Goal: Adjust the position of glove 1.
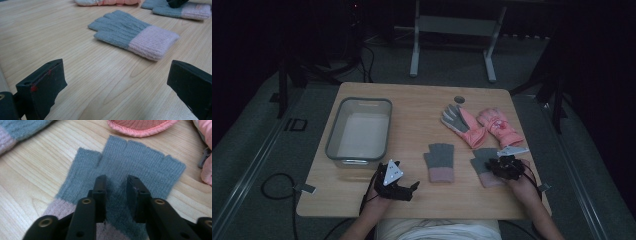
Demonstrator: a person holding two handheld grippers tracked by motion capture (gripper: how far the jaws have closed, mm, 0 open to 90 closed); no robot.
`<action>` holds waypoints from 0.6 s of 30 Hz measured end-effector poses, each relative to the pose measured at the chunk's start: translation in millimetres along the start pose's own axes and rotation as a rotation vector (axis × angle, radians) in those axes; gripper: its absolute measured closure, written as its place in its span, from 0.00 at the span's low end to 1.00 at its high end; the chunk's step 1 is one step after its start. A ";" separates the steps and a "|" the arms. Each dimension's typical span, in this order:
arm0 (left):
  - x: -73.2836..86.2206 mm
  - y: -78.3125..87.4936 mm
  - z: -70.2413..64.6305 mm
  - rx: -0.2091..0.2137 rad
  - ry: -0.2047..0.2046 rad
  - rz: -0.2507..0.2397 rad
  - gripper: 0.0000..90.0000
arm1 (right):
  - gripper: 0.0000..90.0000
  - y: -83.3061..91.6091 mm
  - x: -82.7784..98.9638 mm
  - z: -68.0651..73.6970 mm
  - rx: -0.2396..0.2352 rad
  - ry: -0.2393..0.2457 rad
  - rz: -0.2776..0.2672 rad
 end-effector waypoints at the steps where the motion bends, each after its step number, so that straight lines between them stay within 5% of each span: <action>1: 0.0 -0.1 0.0 0.000 0.000 0.000 0.01 | 0.84 0.2 0.6 1.1 0.006 -0.008 -0.005; 10: 0.0 0.4 0.1 -0.002 0.005 -0.005 0.01 | 0.96 0.4 -3.3 12.6 0.117 -0.070 -0.003; 18: 0.0 0.4 0.3 -0.002 0.003 -0.003 0.01 | 0.96 24.5 -29.0 26.9 0.128 -0.123 -0.083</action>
Point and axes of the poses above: each handheld gripper's, and its own axes: y roughly backward along the jaws, x roughly out of its underside, z roughly to its left, the point moved 2 cm from there along -y, roughly forward along the jaws, and after that the axes turned 9 degrees about -z, right-handed, at the moved point
